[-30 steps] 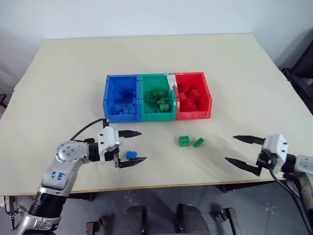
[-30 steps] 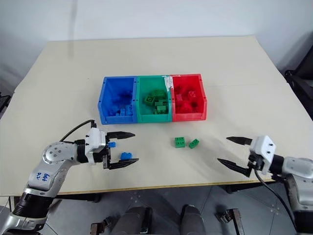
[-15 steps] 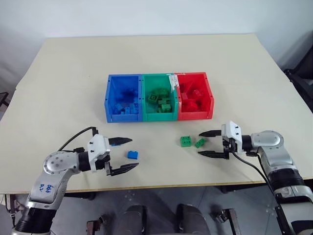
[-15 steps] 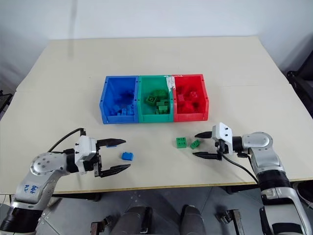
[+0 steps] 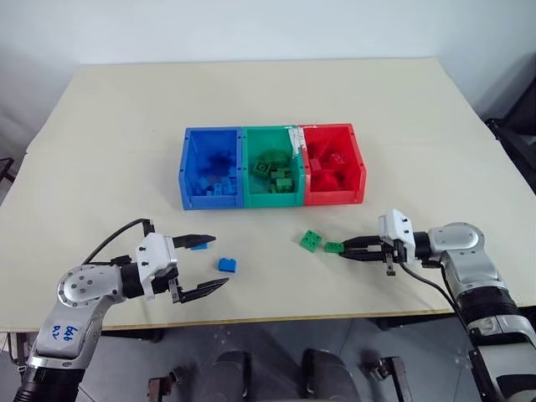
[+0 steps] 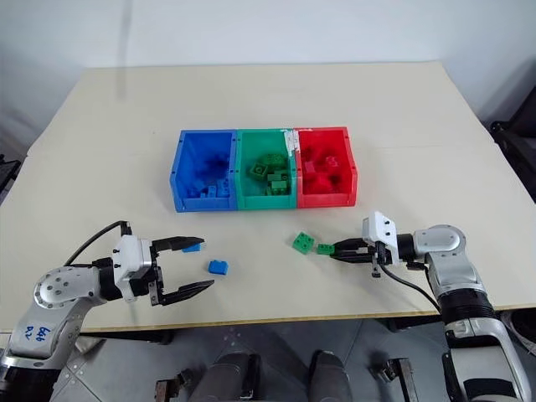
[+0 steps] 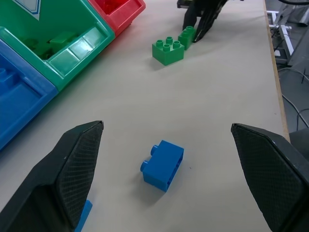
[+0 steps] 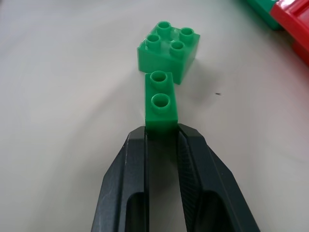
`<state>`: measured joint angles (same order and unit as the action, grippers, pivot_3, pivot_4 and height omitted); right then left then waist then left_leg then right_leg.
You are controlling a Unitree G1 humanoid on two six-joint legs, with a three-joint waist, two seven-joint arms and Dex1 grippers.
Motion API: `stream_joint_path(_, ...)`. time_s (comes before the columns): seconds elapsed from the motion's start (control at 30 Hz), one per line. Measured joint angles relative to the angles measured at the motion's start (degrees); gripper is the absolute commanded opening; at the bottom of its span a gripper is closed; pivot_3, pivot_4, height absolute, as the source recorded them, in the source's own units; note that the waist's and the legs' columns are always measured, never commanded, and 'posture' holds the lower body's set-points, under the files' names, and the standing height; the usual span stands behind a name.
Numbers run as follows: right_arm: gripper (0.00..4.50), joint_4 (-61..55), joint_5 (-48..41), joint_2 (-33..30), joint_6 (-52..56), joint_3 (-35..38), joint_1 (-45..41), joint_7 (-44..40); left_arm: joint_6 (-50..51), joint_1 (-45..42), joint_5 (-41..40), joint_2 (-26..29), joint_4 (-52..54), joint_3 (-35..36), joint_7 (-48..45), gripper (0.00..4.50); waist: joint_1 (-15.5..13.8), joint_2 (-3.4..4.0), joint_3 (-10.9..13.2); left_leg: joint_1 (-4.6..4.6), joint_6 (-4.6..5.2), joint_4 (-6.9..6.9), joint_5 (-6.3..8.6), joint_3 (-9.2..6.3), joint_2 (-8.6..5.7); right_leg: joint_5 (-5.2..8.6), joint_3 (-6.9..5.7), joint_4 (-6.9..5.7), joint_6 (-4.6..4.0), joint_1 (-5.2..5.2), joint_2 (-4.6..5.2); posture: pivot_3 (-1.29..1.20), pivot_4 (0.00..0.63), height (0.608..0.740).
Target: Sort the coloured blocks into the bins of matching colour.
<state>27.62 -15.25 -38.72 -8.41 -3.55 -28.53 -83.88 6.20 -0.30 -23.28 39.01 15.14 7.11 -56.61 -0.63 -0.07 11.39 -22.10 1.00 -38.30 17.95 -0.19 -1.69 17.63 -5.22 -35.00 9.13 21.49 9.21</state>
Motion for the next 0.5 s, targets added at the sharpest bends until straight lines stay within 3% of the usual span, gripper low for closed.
stream_joint_path(0.13, 0.41, -9.7, -4.7, -1.4, 8.0, 2.3, 1.4, 1.0, -0.1, 1.2, 0.0, -0.6, 0.0, 2.1, 2.0, 4.50, 0.0, 0.01, 0.0, 0.00, -0.01, 0.00, 0.01, -0.01, 0.03, 0.00, 0.00, 0.00, 0.00, 0.01, 0.00, 0.00, 0.150, 0.740)
stream_joint_path(0.27, 0.41, -18.6, -10.2, -0.6, 20.1, 4.6, -1.0, 7.5, 0.0, 2.7, -0.5, -2.0, 0.2, 6.4, 5.7, 4.50, 0.2, 0.01, 0.0, 0.01, -0.06, 0.01, 0.04, -0.01, 0.06, 0.00, 0.00, 0.00, 0.00, 0.03, -0.01, 0.00, 0.150, 0.740)
stream_joint_path(0.4, 0.41, -20.9, -11.2, 5.3, 26.9, 4.2, -6.6, 15.6, 0.0, 5.4, -0.6, -3.0, 0.7, 8.3, 8.3, 4.50, 0.7, 0.01, 0.0, 0.00, -0.08, 0.06, 0.05, 0.00, 0.05, 0.00, 0.01, -0.02, 0.00, 0.08, -0.01, 0.00, 0.150, 0.740)
stream_joint_path(0.5, 0.41, -18.5, -7.0, 11.4, 31.5, 1.4, -14.0, 26.2, 0.2, 7.1, -1.1, -4.9, 2.5, 10.1, 11.2, 4.50, 1.0, 0.01, 0.0, -0.03, -0.09, 0.06, 0.06, 0.08, 0.05, 0.00, 0.10, -0.09, -0.01, 0.22, 0.00, 0.00, 0.150, 0.740)
